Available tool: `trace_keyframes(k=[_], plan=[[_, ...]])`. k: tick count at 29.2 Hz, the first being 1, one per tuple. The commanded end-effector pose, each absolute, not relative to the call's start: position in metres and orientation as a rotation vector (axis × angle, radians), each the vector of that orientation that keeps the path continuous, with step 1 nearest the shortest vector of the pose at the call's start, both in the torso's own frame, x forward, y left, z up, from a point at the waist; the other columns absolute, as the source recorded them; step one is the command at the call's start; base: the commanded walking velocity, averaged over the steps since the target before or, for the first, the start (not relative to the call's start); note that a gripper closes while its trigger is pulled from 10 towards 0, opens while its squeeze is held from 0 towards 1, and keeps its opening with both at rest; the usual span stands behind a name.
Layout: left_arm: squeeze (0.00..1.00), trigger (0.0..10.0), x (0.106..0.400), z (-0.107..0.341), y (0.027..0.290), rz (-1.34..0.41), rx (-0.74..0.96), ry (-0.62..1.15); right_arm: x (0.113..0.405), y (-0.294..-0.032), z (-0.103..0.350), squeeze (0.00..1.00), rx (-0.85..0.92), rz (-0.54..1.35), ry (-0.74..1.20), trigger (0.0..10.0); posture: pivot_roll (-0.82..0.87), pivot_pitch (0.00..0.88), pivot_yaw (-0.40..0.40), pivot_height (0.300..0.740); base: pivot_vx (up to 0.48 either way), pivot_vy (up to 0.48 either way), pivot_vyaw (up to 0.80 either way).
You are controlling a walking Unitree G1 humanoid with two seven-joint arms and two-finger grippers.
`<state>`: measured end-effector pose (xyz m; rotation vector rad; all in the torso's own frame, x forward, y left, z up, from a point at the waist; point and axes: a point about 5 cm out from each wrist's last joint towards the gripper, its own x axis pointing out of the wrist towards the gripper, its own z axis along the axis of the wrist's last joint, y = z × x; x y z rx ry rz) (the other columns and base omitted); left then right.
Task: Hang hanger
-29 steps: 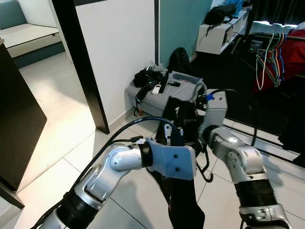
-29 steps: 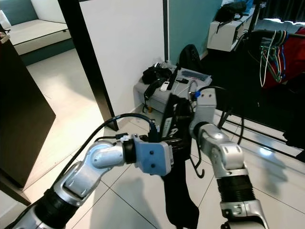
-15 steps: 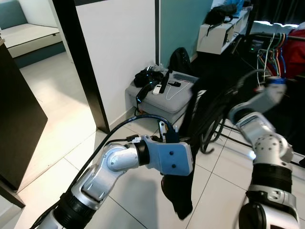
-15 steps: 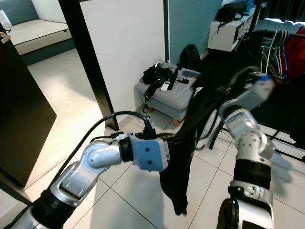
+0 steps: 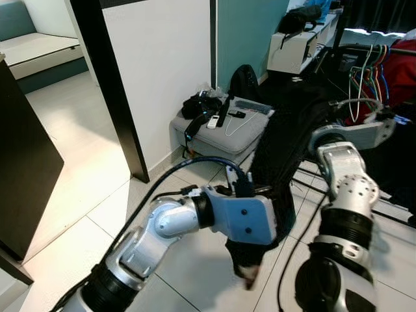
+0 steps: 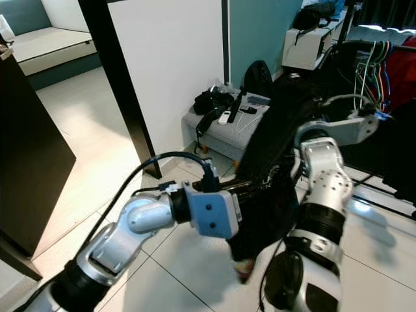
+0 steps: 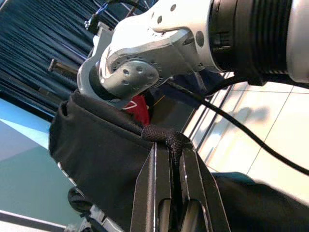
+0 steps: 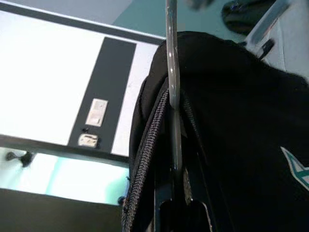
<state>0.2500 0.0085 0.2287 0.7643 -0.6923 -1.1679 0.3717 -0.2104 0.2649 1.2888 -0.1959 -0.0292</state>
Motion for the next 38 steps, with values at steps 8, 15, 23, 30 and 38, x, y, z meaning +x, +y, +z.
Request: trace_keyframes(k=[8, 15, 23, 30, 38], plan=[[0.00, 10.0, 0.247, 0.232, 0.005, -1.170, 0.811, -0.746, 0.372, -0.185, 0.279, 0.00, 1.202, 0.119, -0.140, 10.0, -0.04, 0.056, 0.038, 0.740, 0.000, 0.000, 0.00], [0.00, 10.0, 0.297, 0.260, 0.059, -0.742, 1.009, -0.728, 0.364, -0.193, 0.275, 0.00, 1.044, 0.169, -0.106, 10.0, -0.05, 0.058, 0.032, 0.740, 0.000, 0.000, 0.00], [0.00, 10.0, 0.305, 0.277, 0.096, -0.573, 1.074, -0.747, 0.354, -0.204, 0.304, 0.00, 1.142, 0.290, -0.266, 10.0, -0.04, 0.058, 0.024, 0.740, 0.000, 0.000, 0.00], [0.00, 10.0, 0.291, 0.274, 0.085, -0.636, 1.040, -0.798, 0.354, -0.219, 0.311, 0.00, 1.288, 0.211, -0.388, 10.0, -0.03, 0.060, 0.016, 0.740, 0.000, 0.000, 0.00], [0.00, 10.0, 0.279, 0.269, 0.057, -0.703, 0.977, -0.875, 0.362, -0.232, 0.304, 0.00, 1.347, 0.047, -0.411, 10.0, -0.03, 0.062, 0.019, 0.740, 0.000, 0.000, 0.00]])
